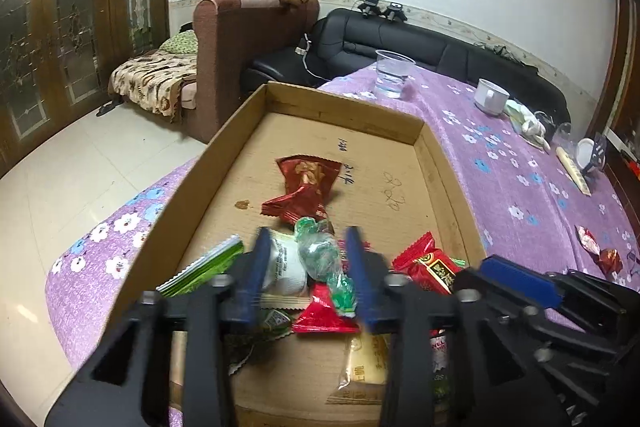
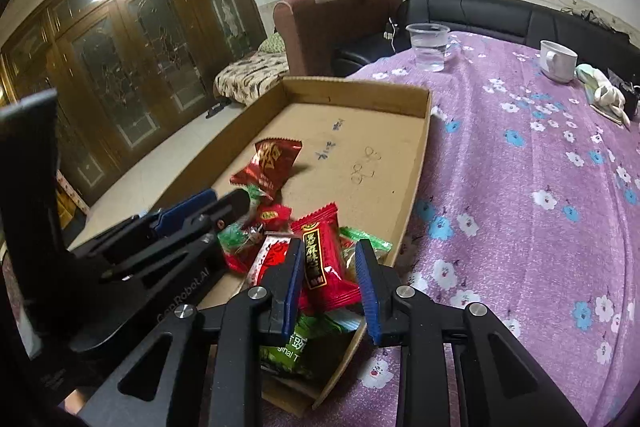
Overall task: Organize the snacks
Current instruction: 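Carry both candies into the cardboard box and open both grippers, then move both grippers back over the last two packets on the table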
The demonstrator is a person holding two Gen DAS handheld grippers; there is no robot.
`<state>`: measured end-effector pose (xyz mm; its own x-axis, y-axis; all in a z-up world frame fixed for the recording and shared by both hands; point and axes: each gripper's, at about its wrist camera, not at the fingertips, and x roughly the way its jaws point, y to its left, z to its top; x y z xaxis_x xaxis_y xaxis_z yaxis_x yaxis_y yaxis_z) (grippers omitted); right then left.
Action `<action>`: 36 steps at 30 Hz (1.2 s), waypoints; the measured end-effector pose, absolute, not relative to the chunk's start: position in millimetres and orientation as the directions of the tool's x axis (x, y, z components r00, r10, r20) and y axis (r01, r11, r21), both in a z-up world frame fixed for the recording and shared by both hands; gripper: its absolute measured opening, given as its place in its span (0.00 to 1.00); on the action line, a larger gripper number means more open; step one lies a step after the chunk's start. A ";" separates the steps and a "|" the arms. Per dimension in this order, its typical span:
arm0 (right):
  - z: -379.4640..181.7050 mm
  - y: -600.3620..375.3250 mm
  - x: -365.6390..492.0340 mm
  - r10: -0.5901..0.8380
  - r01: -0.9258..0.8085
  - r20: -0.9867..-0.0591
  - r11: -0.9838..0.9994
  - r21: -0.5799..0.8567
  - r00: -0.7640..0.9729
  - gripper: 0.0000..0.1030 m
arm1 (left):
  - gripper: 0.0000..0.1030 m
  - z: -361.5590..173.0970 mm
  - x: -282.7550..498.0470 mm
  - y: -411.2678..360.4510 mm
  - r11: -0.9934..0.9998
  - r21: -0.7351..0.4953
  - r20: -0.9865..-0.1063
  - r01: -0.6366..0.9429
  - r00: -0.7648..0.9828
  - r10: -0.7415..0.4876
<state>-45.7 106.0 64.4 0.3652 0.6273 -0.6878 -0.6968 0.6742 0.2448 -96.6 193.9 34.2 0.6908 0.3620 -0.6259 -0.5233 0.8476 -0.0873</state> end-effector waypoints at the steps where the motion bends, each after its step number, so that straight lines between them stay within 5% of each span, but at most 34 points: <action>1: 66.3 104.1 -45.1 0.630 -0.695 -0.685 0.675 0.250 0.366 0.27 | 0.54 35.2 -97.8 193.7 0.846 -0.087 -0.619 -0.525 0.694 0.367; 20: 82.8 66.3 -58.2 0.659 -0.682 -0.650 0.674 0.285 0.379 0.32 | 0.56 49.5 -105.9 173.6 0.834 0.014 -0.541 -0.551 0.697 0.470; 24: 82.0 63.0 -61.6 0.660 -0.682 -0.649 0.673 0.286 0.379 0.32 | 0.66 55.6 -109.2 167.6 0.830 0.039 -0.508 -0.557 0.704 0.496; 36: 86.2 52.6 -64.2 0.667 -0.675 -0.637 0.675 0.298 0.385 0.32 | 0.66 65.3 -112.3 154.0 0.822 0.087 -0.455 -0.563 0.712 0.535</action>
<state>-64.2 52.6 86.2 0.3853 0.6675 -0.6372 -0.6754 0.6745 0.2982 -112.2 154.0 65.3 0.7116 0.5354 -0.4550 -0.5626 0.8221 0.0875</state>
